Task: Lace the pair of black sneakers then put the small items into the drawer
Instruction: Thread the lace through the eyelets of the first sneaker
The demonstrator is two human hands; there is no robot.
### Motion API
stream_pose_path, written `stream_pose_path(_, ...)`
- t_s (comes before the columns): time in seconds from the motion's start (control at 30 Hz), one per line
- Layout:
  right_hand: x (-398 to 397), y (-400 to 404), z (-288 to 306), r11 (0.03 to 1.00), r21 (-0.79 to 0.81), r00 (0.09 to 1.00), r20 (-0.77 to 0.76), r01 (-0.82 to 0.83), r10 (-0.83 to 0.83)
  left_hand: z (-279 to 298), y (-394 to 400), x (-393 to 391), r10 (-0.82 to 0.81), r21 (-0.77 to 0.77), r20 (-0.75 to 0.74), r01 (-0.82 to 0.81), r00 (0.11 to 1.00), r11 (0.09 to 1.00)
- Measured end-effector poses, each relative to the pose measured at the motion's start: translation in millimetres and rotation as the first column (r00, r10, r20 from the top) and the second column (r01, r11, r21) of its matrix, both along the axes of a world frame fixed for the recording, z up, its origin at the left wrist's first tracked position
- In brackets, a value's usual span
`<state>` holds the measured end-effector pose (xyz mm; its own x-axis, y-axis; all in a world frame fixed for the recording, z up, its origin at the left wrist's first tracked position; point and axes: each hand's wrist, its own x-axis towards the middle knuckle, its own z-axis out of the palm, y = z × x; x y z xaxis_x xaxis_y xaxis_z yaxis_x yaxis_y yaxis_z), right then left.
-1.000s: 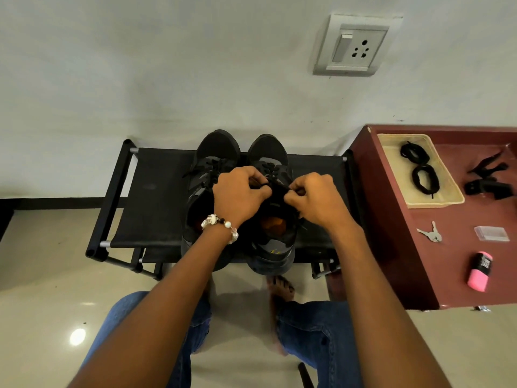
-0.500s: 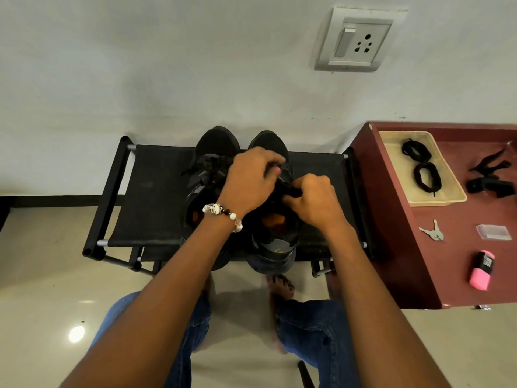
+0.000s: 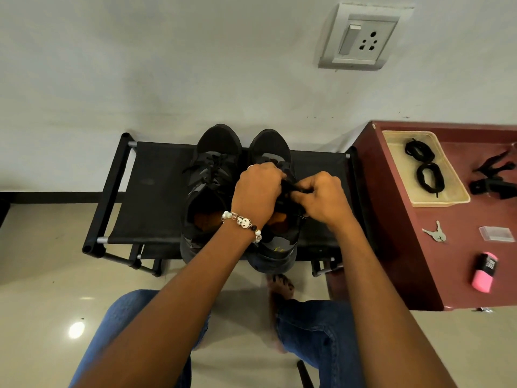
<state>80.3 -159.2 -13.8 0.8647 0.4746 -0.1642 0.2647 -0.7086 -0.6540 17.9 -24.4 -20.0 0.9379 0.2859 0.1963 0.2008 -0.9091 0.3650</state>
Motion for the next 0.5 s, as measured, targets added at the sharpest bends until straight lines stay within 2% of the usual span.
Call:
stream_pose_path(0.13, 1.9, -1.4, -2.9, 1.0, 0.017, 1.0, -0.021, 0.02, -0.019, -2.1, -7.0, -4.2, 0.004, 0.085, 0.016, -0.005, 1.0, 0.996)
stream_pose_path(0.33, 0.5, -0.2, -0.6, 0.999, 0.041, 0.999, -0.038, 0.004, -0.002, -2.5, 2.4, -5.2, -0.032, 0.091, 0.108, 0.022, 0.994, 0.996)
stream_pose_path(0.5, 1.0, -0.8, 2.0, 1.0, 0.025, 1.0, -0.027, -0.007, 0.008, -6.5, 1.5, -3.8, -0.044, 0.103, 0.115, 0.032, 0.992, 0.994)
